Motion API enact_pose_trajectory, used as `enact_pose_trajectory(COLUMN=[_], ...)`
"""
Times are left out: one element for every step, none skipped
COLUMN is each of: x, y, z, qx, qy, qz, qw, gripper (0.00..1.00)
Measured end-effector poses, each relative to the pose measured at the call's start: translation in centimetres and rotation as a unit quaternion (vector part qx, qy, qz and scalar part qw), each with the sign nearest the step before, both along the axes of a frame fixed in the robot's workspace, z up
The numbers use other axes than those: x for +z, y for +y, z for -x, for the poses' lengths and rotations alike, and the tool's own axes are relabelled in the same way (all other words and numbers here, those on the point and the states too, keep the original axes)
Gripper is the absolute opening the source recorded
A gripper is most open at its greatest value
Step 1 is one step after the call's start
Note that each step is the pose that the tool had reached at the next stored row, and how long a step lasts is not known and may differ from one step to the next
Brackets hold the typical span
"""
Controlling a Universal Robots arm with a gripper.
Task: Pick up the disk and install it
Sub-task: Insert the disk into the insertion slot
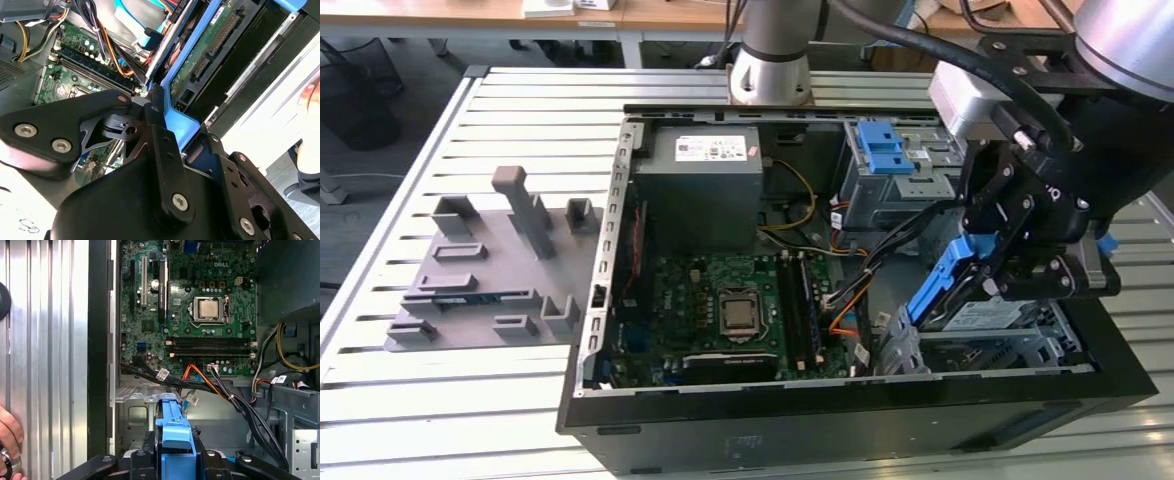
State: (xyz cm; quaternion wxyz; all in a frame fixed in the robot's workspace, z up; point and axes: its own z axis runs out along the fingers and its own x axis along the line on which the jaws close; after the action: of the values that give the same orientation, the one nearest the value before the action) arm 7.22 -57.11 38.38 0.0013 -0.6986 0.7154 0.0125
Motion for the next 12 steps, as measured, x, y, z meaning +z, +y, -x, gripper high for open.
enact_pose_trajectory(x=[-0.08,-0.16,-0.24,-0.32,-0.40,-0.48,-0.56,-0.64,-0.73,-0.81,-0.89,-0.98], y=[0.00,0.00,0.00,0.00,0.00,0.00,0.00,0.00,0.00,0.00,0.00,0.00], z=[0.00,0.00,0.00,0.00,0.00,0.00,0.00,0.00,0.00,0.00,0.00,0.00], qx=[0.000,0.000,0.000,0.000,0.000,0.000,0.000,0.000,0.000,0.000,0.000,0.000], qy=[0.0000,0.0000,0.0000,0.0000,0.0000,0.0000,0.0000,0.0000,0.0000,0.0000,0.0000,0.0000], qz=[0.0000,0.0000,0.0000,0.0001,0.0000,0.0000,0.0000,0.0001,0.0000,0.0001,0.0001,0.0000], qw=[1.0000,1.0000,1.0000,1.0000,1.0000,1.0000,1.0000,1.0000,1.0000,1.0000,1.0000,1.0000], gripper=[0.36,0.36,0.36,0.36,0.36,0.36,0.36,0.36,0.36,0.36,0.36,0.36])
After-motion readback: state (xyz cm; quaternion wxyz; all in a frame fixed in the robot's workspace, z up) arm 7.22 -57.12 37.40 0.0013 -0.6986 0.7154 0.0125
